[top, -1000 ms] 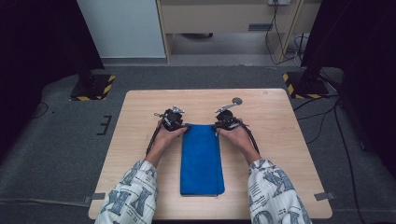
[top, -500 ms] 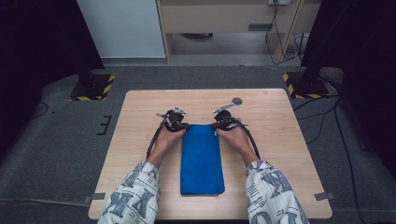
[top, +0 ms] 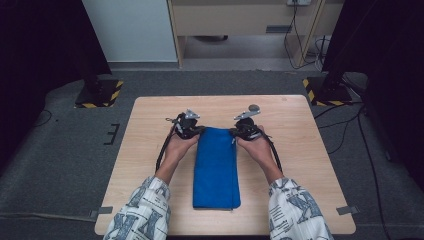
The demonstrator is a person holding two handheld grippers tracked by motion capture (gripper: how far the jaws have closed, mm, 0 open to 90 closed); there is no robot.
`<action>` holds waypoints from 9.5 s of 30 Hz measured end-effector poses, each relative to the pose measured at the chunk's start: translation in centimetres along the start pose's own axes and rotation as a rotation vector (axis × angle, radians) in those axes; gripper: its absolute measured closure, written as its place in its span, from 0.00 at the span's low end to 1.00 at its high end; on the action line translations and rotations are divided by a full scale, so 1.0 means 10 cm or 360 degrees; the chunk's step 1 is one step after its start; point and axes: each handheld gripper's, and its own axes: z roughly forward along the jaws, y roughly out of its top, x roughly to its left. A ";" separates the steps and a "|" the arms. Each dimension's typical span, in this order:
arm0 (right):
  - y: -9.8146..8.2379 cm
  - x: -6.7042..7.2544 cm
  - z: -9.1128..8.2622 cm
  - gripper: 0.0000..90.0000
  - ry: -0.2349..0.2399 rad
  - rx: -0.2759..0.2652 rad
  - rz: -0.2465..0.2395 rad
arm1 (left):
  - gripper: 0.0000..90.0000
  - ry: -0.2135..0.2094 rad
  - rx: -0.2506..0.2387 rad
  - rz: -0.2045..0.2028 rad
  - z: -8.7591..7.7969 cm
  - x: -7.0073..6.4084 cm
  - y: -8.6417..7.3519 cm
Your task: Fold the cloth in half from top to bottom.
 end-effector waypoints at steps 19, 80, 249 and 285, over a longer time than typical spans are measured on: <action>0.16 -0.04 -0.20 0.96 -0.0033 -0.0095 -0.0009 | 0.97 0.0042 -0.0049 0.0044 -0.11 -0.04 0.18; 0.17 0.08 -0.57 0.96 -0.0036 -0.0224 -0.0150 | 0.97 0.0052 -0.0096 0.0176 -0.39 -0.23 0.25; -1.18 0.98 -1.03 0.58 0.0343 -0.0007 -0.0323 | 0.65 -0.0328 0.0005 0.0155 -0.90 -0.96 -1.16; -0.65 0.41 -1.04 0.10 -0.0062 -0.0314 -0.0153 | 0.13 0.0104 -0.0107 -0.0096 -1.07 -0.08 -0.99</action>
